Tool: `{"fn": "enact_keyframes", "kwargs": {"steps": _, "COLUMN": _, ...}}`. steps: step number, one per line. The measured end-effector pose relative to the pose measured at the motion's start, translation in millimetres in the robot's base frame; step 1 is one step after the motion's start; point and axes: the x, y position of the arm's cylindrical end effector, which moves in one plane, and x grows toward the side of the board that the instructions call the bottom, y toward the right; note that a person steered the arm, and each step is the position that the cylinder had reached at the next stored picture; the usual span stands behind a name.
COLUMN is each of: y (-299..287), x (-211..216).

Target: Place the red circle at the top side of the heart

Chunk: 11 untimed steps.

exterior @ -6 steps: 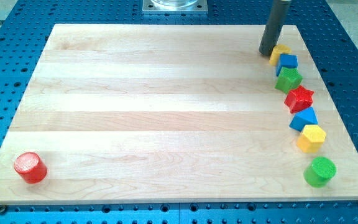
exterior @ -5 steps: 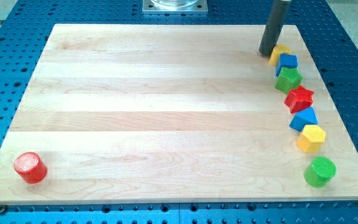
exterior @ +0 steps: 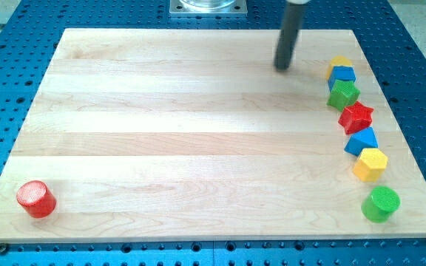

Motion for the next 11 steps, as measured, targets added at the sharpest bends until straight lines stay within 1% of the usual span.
{"fn": "enact_keyframes", "kwargs": {"steps": 1, "y": -104.6, "x": 40.4}}
{"fn": "enact_keyframes", "kwargs": {"steps": 2, "y": -223.6, "x": 106.6}}
{"fn": "enact_keyframes", "kwargs": {"steps": 3, "y": -312.0, "x": 186.0}}
{"fn": "enact_keyframes", "kwargs": {"steps": 4, "y": -373.1, "x": 244.7}}
{"fn": "enact_keyframes", "kwargs": {"steps": 5, "y": -398.7, "x": 244.9}}
{"fn": "enact_keyframes", "kwargs": {"steps": 6, "y": -384.0, "x": 280.9}}
{"fn": "enact_keyframes", "kwargs": {"steps": 7, "y": -332.5, "x": 278.4}}
{"fn": "enact_keyframes", "kwargs": {"steps": 8, "y": -288.6, "x": 254.0}}
{"fn": "enact_keyframes", "kwargs": {"steps": 9, "y": -232.1, "x": 239.1}}
{"fn": "enact_keyframes", "kwargs": {"steps": 10, "y": -179.6, "x": 215.1}}
{"fn": "enact_keyframes", "kwargs": {"steps": 11, "y": -153.9, "x": 201.4}}
